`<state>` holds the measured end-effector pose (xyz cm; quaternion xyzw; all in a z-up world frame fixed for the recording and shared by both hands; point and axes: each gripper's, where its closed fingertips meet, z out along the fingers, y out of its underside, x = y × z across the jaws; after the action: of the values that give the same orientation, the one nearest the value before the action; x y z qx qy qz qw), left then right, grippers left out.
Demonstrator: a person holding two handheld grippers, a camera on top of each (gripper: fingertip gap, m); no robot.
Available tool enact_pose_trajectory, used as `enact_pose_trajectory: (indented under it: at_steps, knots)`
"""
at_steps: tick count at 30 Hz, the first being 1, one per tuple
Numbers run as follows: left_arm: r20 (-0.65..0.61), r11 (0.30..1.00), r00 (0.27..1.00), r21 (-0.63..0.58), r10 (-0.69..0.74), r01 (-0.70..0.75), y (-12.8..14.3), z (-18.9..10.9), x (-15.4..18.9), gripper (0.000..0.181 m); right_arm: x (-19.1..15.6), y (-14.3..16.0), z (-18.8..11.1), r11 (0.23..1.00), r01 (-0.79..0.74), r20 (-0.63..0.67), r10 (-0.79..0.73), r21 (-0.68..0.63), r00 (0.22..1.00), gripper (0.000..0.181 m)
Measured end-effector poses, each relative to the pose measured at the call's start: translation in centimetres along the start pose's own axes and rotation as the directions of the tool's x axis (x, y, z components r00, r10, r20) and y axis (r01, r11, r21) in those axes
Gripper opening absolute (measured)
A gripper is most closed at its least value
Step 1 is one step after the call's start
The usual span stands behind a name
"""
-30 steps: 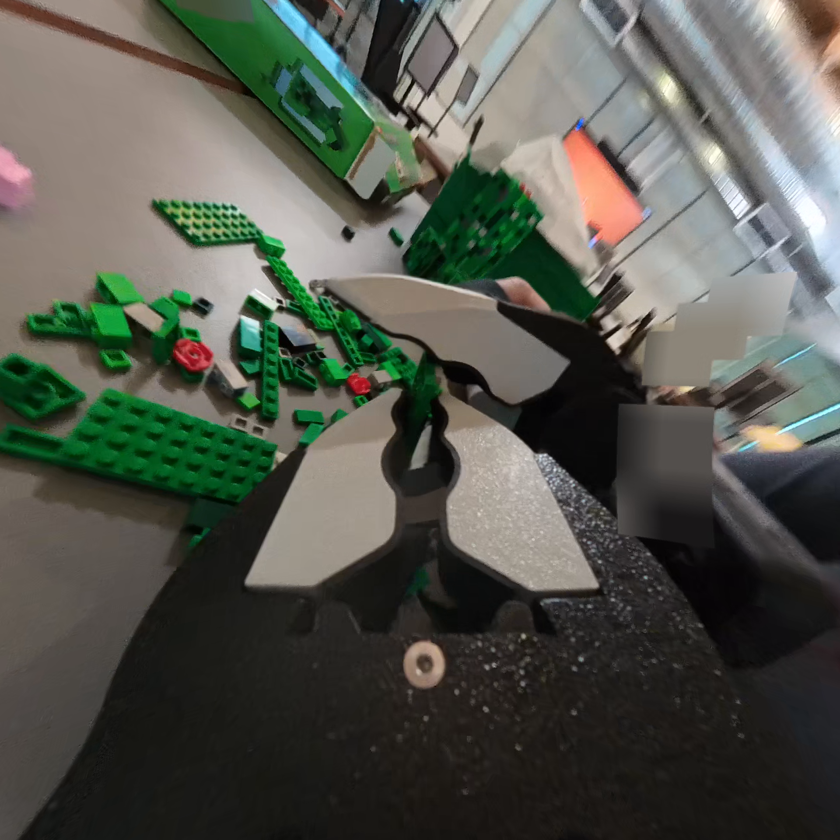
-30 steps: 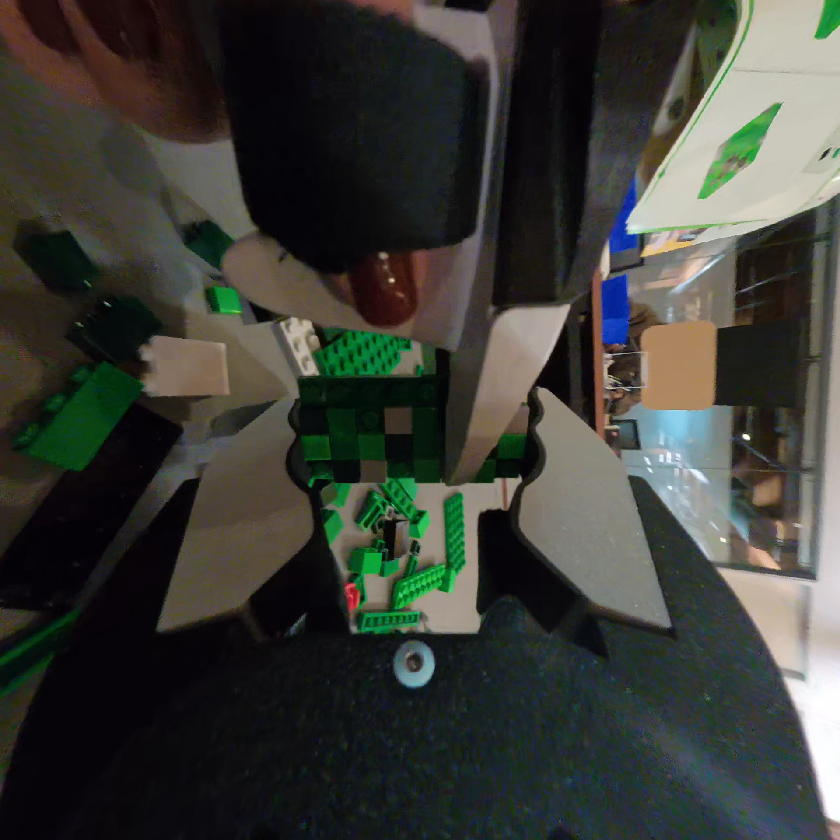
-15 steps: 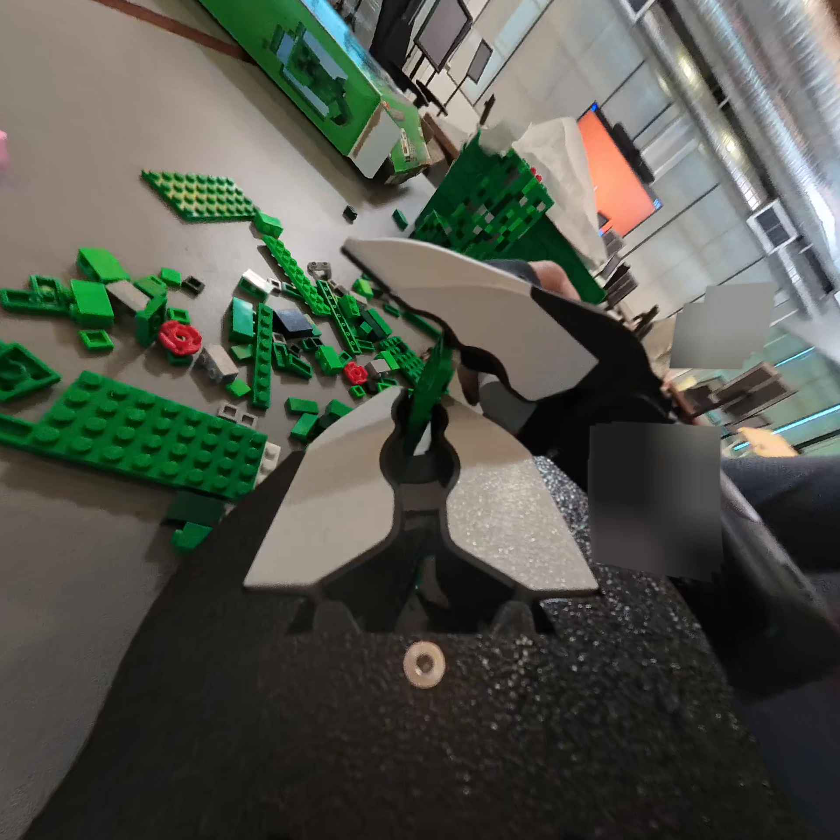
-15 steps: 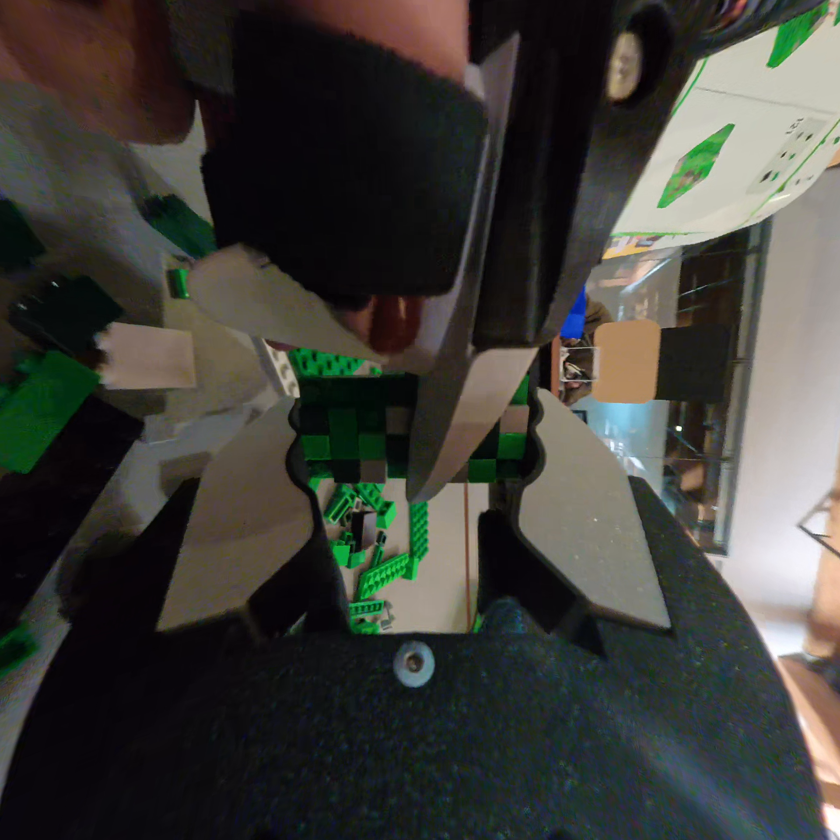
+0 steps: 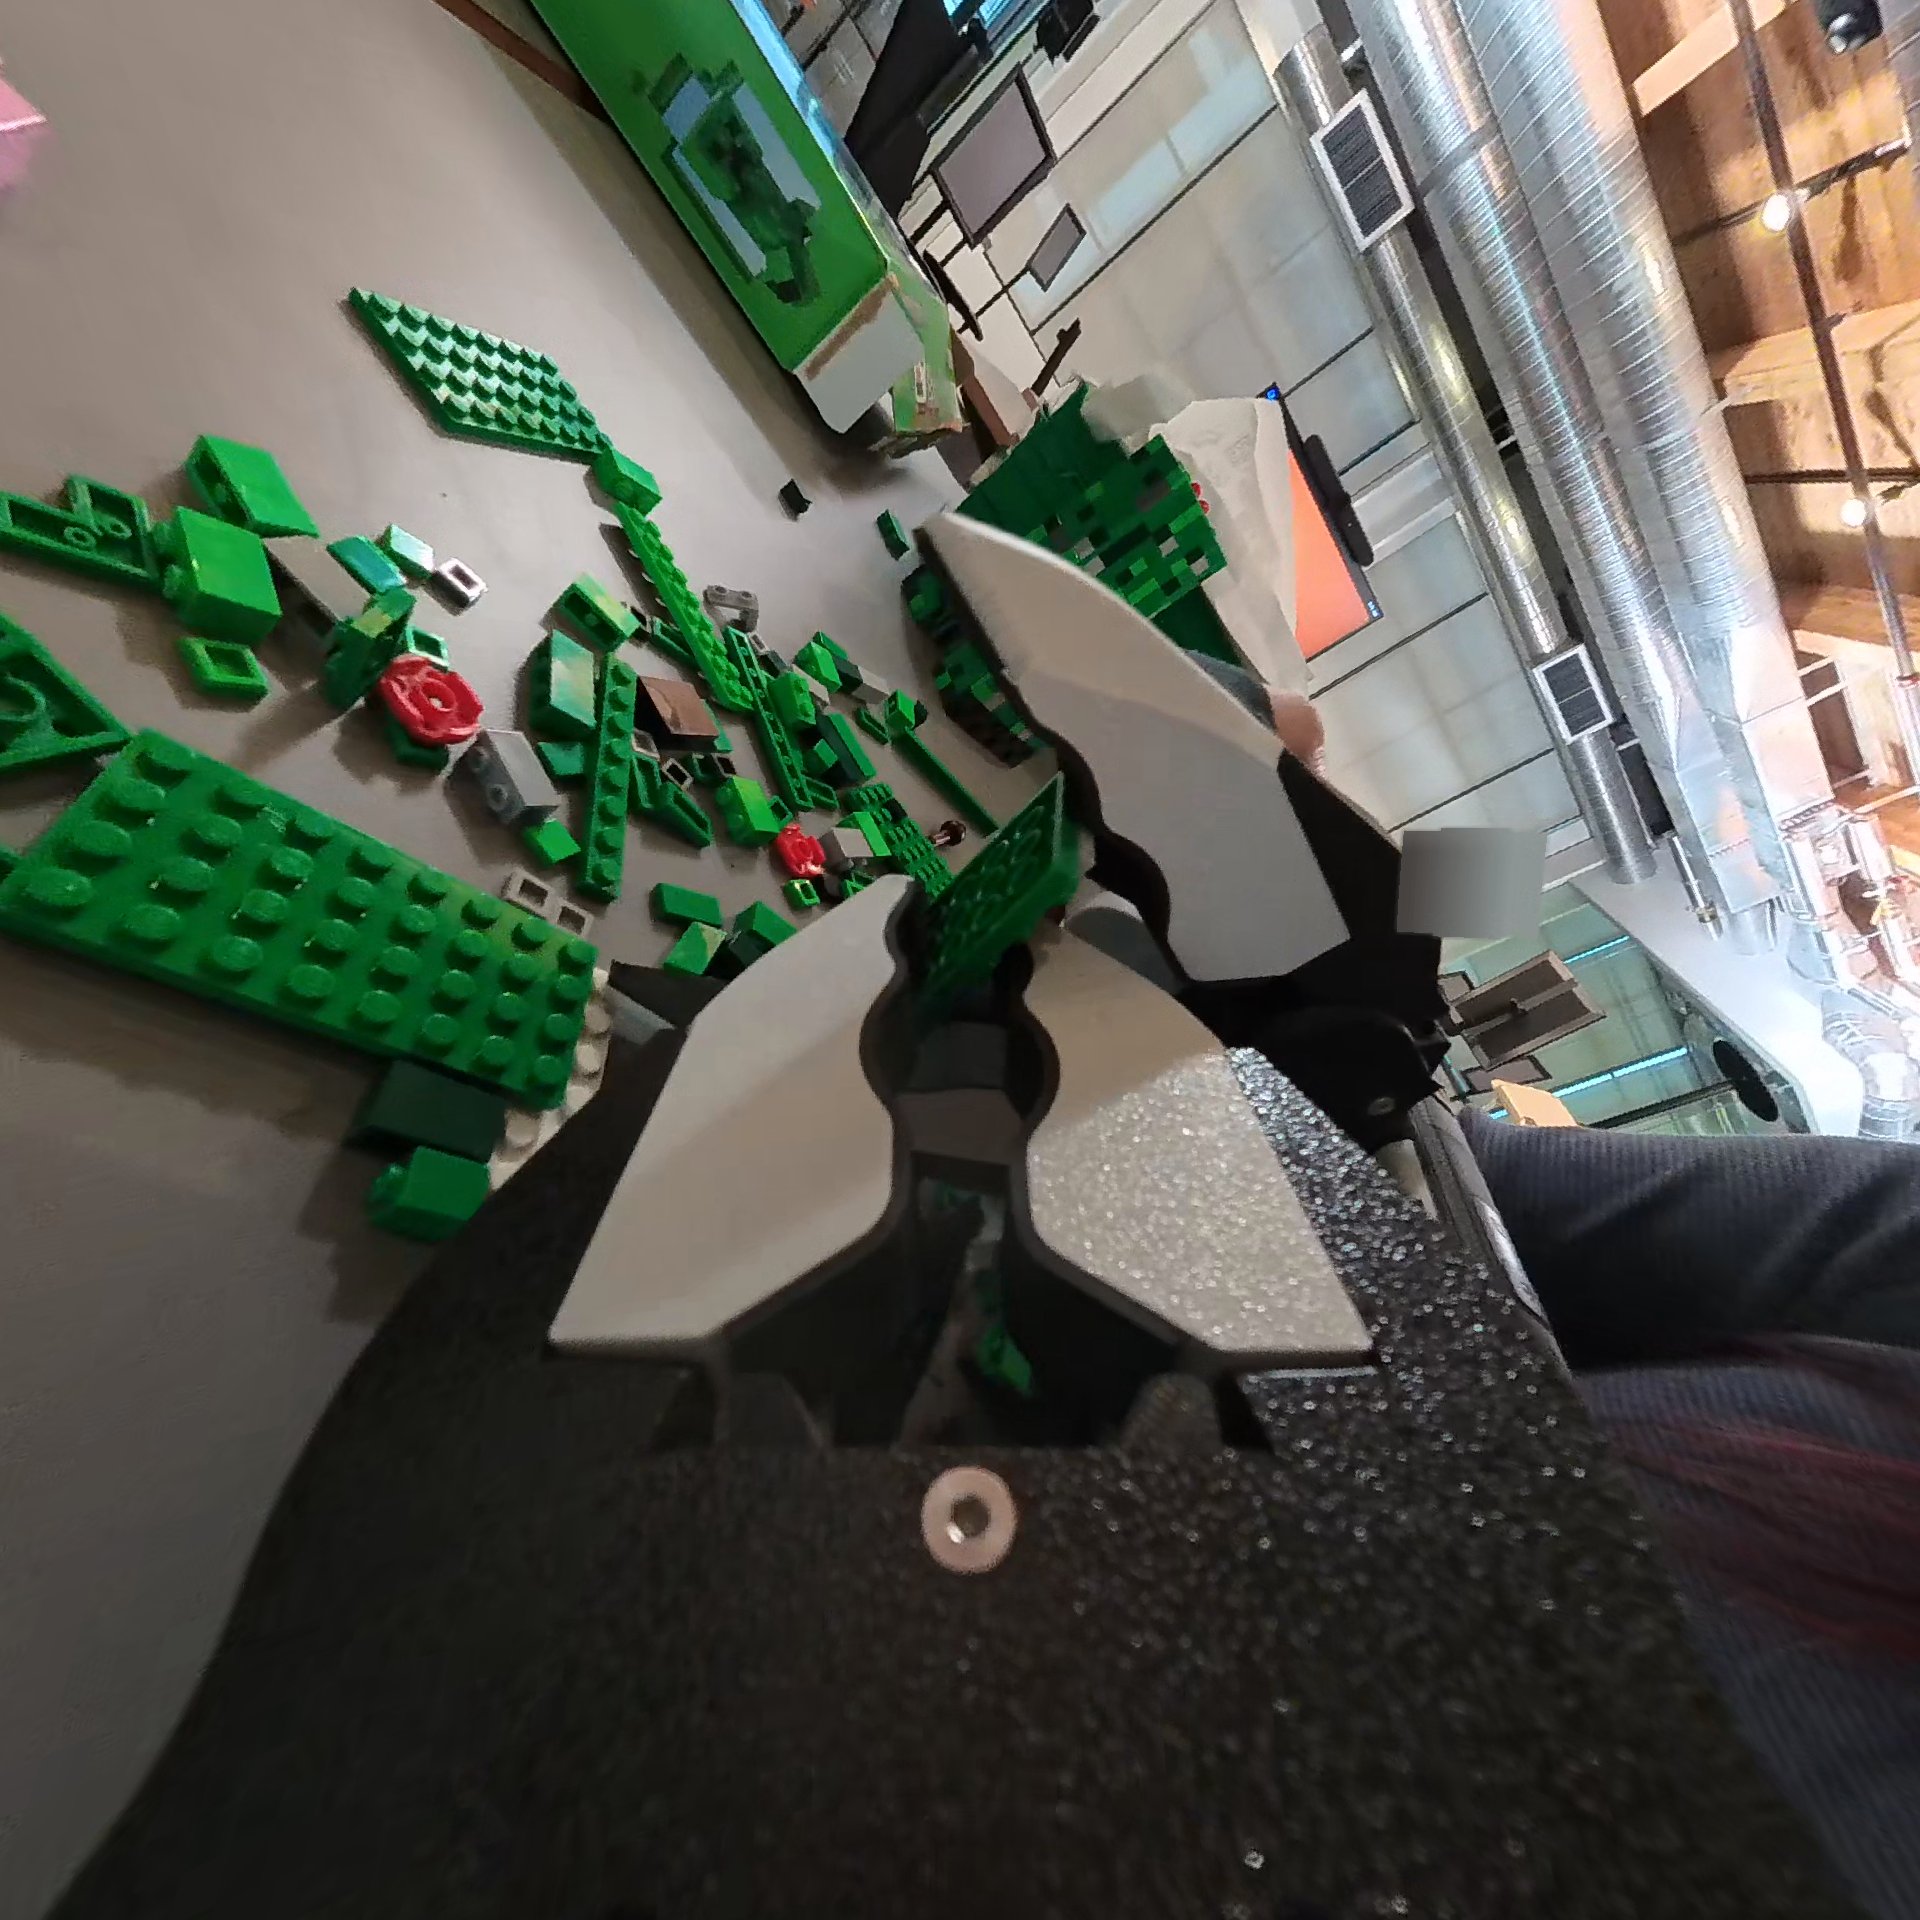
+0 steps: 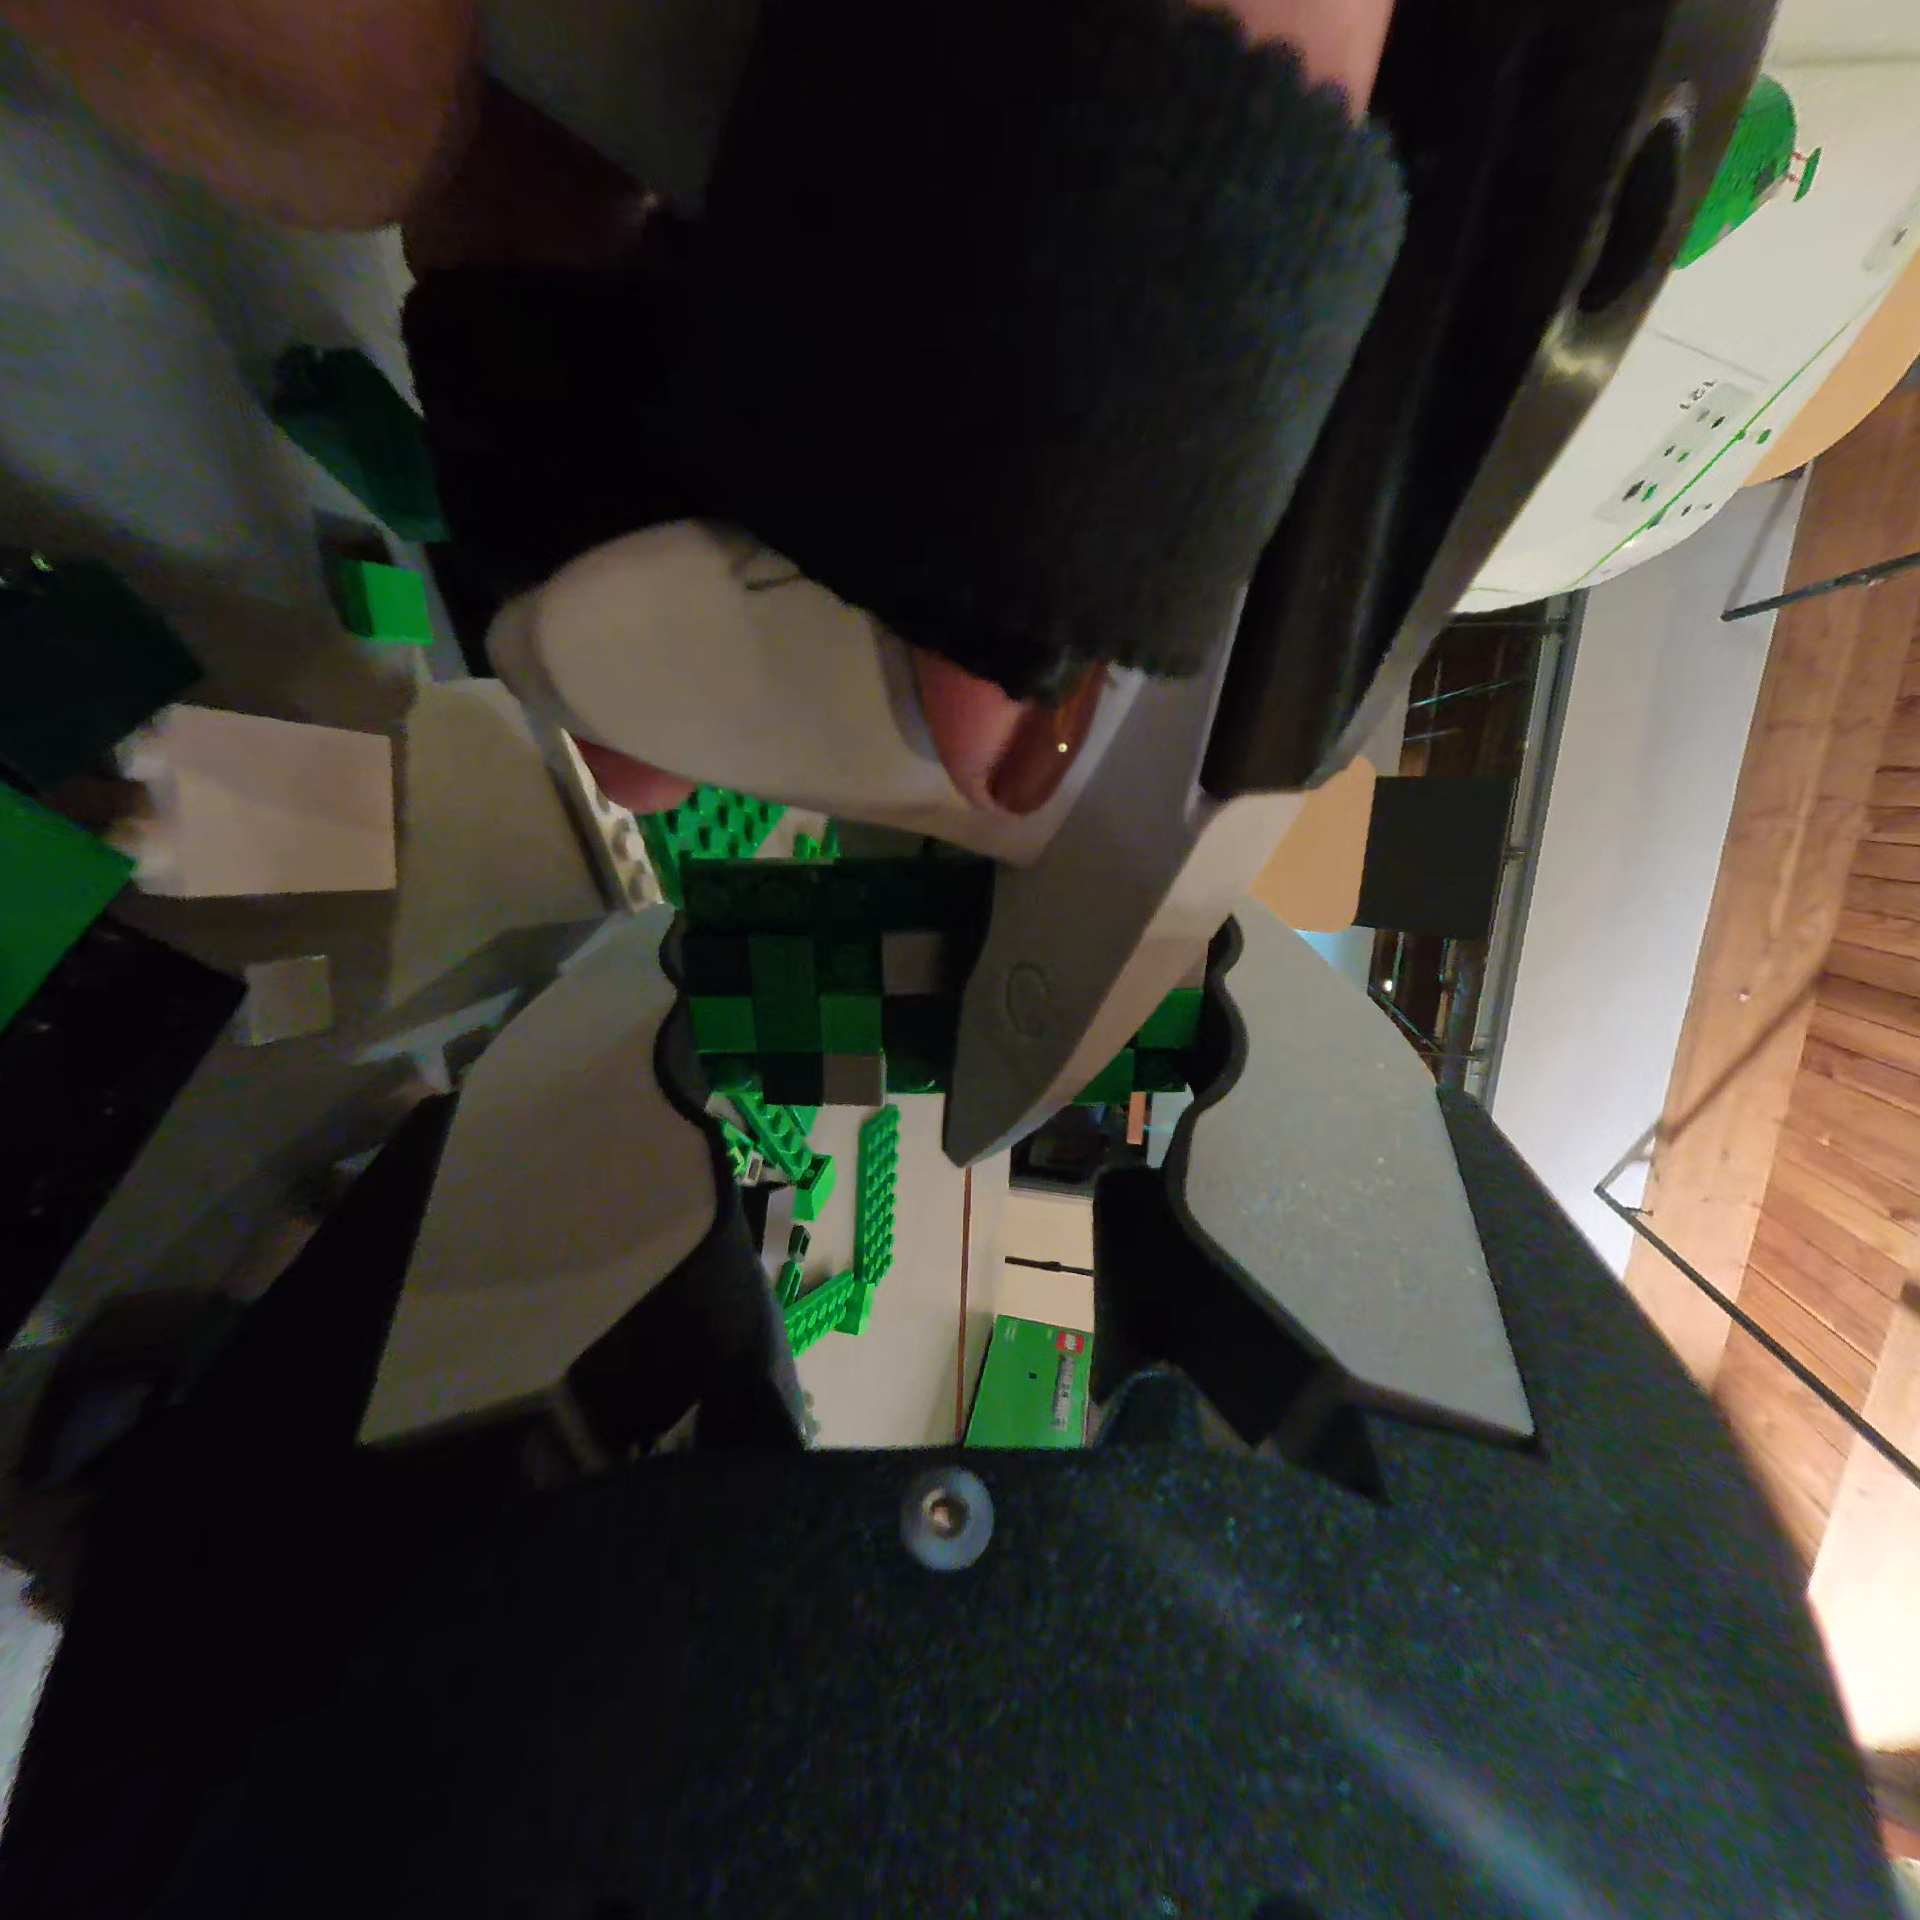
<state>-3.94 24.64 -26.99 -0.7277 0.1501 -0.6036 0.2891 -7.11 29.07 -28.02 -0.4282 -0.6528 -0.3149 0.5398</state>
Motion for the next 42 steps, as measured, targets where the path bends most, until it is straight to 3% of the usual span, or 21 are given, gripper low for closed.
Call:
enact_pose_trajectory:
  at_steps: [5,10,12,14,19,24,29,37,42]
  knots:
    - [-0.015,1.0,1.0,0.013,0.017,-0.017,-0.1,0.0,0.1,0.012,-0.3,-0.2,-0.1,0.995,-0.092,0.052,0.09,0.041,0.995,0.091]
    - [0.059,0.967,0.968,-0.085,0.244,-0.239,0.7,0.2,0.0,0.013,-1.0,-0.3,-0.8,0.987,-0.134,0.132,0.122,0.086,0.984,0.092]
    - [0.105,0.946,0.946,-0.144,0.306,-0.29,1.0,0.0,-0.7,0.027,-1.1,-0.3,-1.1,0.988,-0.115,0.138,0.1,0.103,0.985,0.092]
    - [0.026,0.934,0.947,-0.173,0.32,-0.311,1.6,0.1,0.3,0.01,-1.2,-0.5,-1.4,0.985,-0.125,0.154,0.106,0.122,0.982,0.091]
    - [0.065,0.913,0.926,-0.204,0.372,-0.353,1.7,0.2,0.4,0.007,-1.6,-0.6,-1.6,0.962,-0.248,0.243,0.214,0.114,0.946,0.091]
    - [0.078,0.916,0.928,-0.208,0.365,-0.342,1.6,0.0,0.8,0.006,-1.1,-0.8,-1.7,0.969,-0.226,0.213,0.201,0.101,0.956,0.092]
    - [0.066,0.922,0.932,-0.181,0.358,-0.341,1.3,-0.1,1.4,0.006,-0.4,-1.5,-2.1,0.933,-0.337,0.247,0.3,0.125,0.922,0.094]
    - [0.025,0.968,0.968,-0.043,0.248,-0.247,-0.6,-1.2,1.7,0.006,0.3,-2.0,-2.5,0.865,-0.472,0.282,0.416,0.171,0.865,0.097]
    - [0.008,0.969,0.974,-0.109,0.225,-0.222,0.6,-0.7,1.2,0.006,0.2,-2.0,-2.3,0.864,-0.47,0.27,0.416,0.182,0.868,0.098]
